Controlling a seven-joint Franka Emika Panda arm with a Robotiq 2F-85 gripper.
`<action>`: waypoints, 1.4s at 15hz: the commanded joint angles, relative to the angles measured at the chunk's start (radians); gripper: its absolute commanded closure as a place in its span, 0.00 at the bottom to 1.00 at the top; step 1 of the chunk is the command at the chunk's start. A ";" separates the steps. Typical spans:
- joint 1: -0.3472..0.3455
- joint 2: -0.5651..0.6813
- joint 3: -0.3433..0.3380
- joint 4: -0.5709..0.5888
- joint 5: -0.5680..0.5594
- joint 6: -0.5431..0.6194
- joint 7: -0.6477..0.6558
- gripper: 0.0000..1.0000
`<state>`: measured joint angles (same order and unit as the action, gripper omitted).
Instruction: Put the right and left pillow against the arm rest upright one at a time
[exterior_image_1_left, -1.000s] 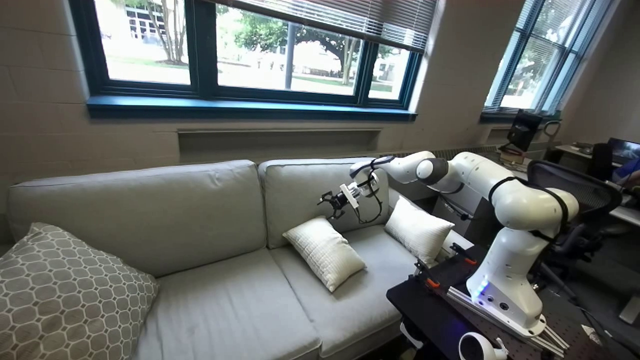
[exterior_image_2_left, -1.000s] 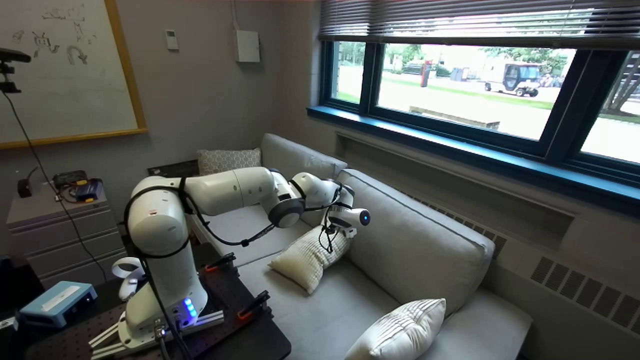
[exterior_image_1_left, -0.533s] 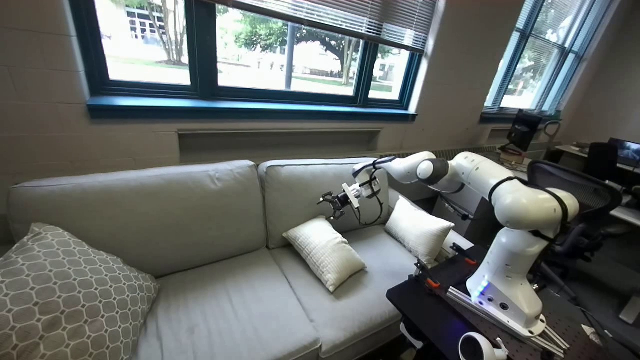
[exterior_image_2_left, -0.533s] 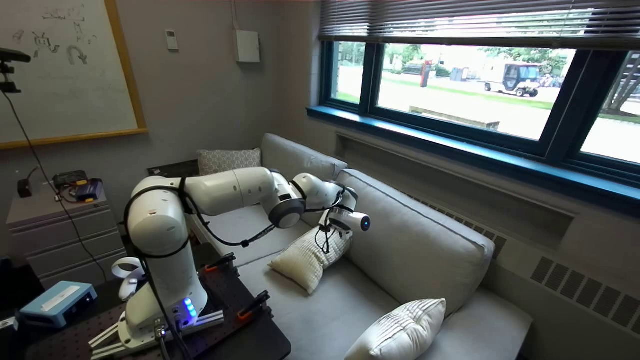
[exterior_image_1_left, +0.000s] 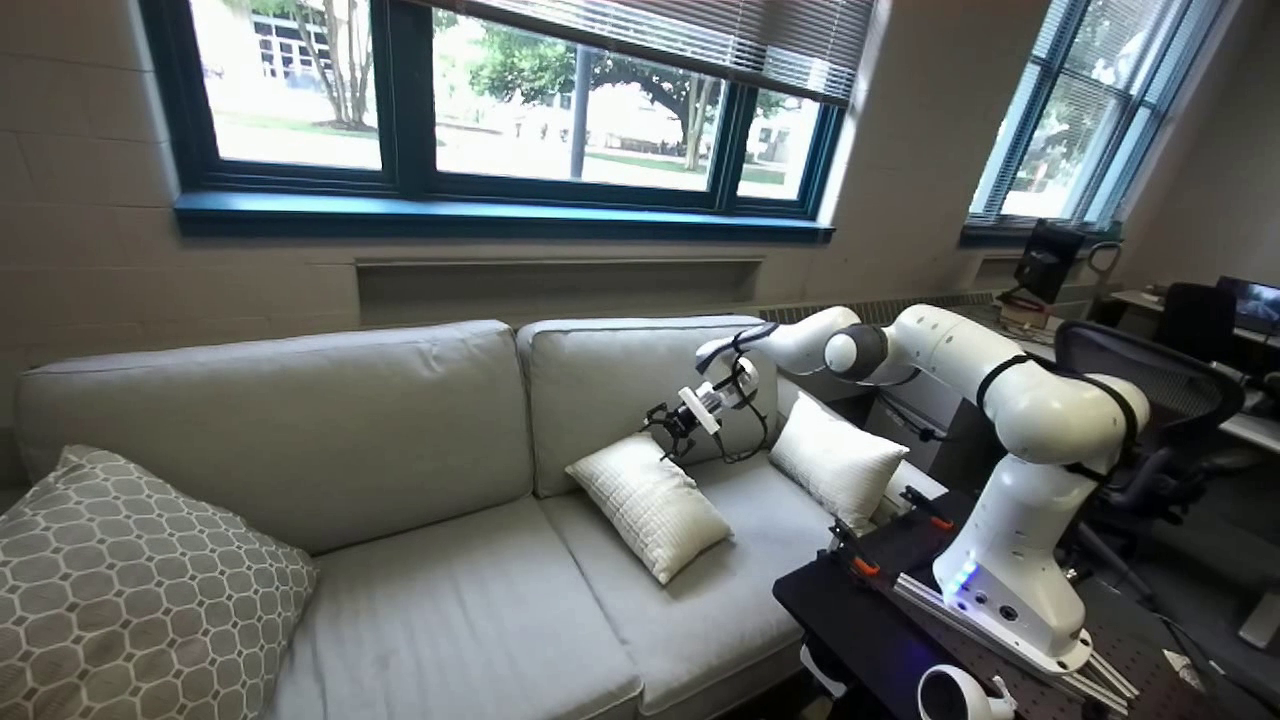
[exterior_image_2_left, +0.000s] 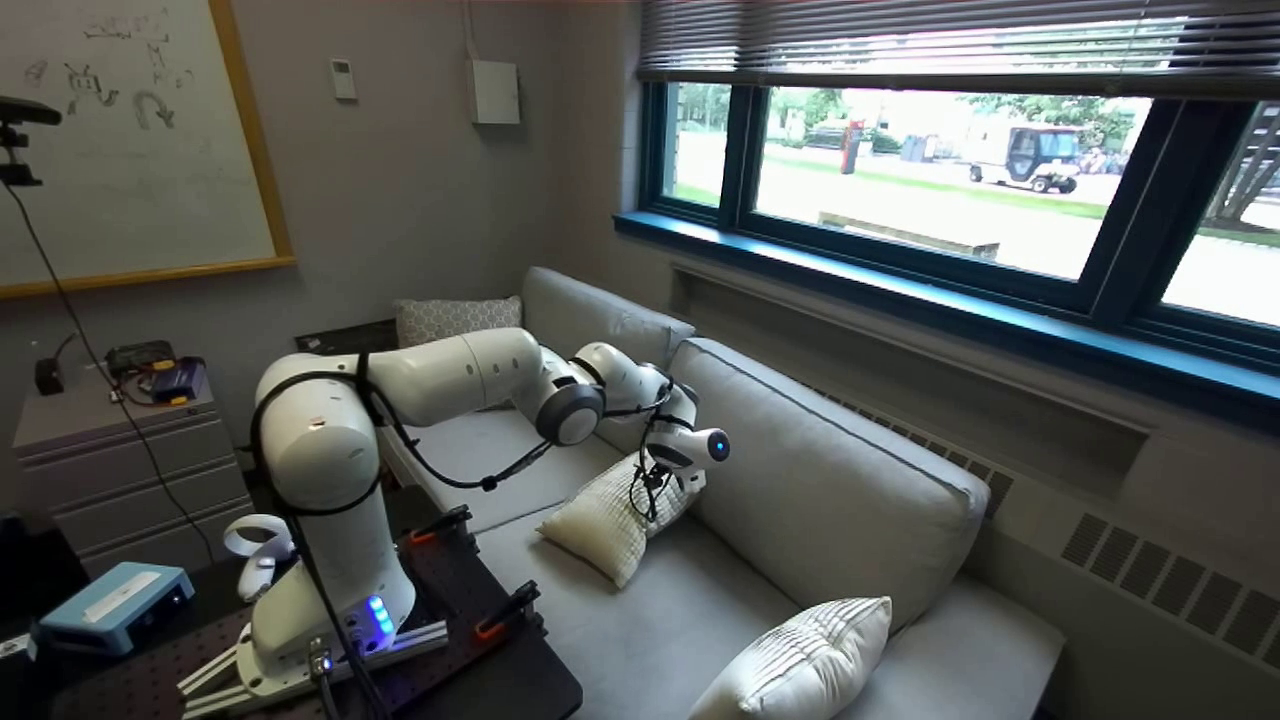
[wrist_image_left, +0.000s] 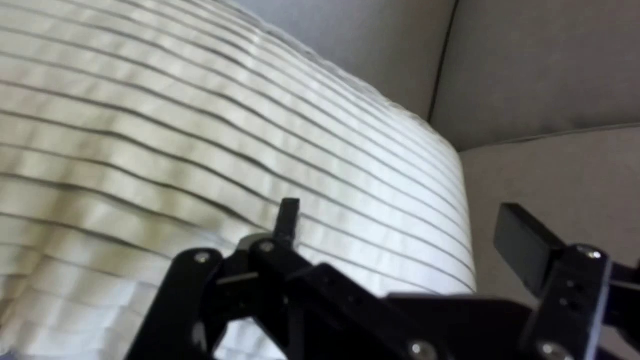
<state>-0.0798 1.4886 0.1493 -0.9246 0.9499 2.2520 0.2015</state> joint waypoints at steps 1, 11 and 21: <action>0.082 0.000 -0.083 -0.006 -0.106 0.091 0.072 0.00; 0.174 0.000 -0.180 -0.010 -0.626 -0.065 0.256 0.00; 0.099 -0.005 -0.061 -0.007 -0.636 -0.182 0.126 0.72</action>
<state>0.0506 1.4836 0.0483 -0.9359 0.3108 2.1048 0.3694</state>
